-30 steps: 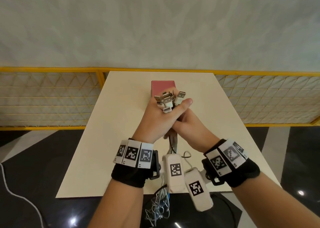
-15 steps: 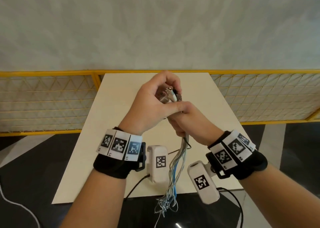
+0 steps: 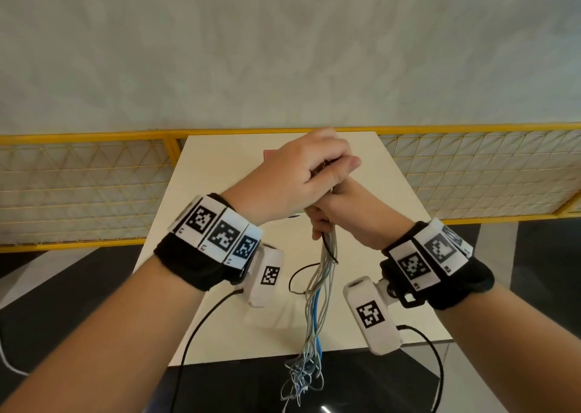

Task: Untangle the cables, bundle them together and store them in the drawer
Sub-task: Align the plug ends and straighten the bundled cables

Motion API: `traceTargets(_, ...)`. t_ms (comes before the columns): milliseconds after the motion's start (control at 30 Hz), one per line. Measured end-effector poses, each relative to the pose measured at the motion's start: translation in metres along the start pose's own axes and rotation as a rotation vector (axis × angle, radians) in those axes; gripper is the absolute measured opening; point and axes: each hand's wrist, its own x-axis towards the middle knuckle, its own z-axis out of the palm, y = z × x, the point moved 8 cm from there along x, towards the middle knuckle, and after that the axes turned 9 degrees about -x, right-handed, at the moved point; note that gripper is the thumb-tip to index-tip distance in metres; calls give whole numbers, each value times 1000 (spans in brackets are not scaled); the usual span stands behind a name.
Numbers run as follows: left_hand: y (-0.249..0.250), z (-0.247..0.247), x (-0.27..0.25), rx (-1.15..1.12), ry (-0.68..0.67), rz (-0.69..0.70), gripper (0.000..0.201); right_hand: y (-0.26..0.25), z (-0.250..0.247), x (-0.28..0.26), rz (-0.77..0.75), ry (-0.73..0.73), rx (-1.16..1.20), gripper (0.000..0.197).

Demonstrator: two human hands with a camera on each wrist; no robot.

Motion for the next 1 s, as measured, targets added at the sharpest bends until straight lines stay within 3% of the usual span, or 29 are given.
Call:
traceTargets(233, -2, -7, 0, 152, 202, 87, 35, -2, -13, 3, -33, 55, 42, 30)
traceTargets(433, -28, -35, 4, 41, 442, -85, 33, 15, 7, -1, -58, -140, 264, 22)
traceTargets(500, -38, -55, 0, 12, 572, -162, 34, 33, 11, -5, -69, -148, 79, 23)
traceTargets(567, -48, -63, -3, -9, 617, -209, 35, 46, 9, -5, -109, -75, -276, 21)
traceTargets(633, -55, -60, -4, 9, 573, -262, 35, 52, 3, 0, -151, 21, -506, 14)
traceTargets(700, -62, -61, -3, 160, 505, -297, 25, 56, -9, 6, -106, 114, -521, 10)
traceTargets(733, -59, -62, -4, 319, 490, -264, 18, 59, -16, 10, -68, 151, -495, 10)
traceTargets(800, -38, -50, -3, 542, 448, -56, 22, 60, -24, 16, 11, 188, -430, 19)
traceTargets(867, -19, -12, -3, 512, 275, 163, 26, 53, -24, 18, 53, 160, -397, 31)
traceTargets(933, -27, 25, -4, 460, 70, 109, 44, 46, -17, 17, 86, 58, -389, 37)
traceTargets(1000, -48, 35, -8, 412, 6, -20, 67, 42, -8, 14, 103, -64, -362, 34)
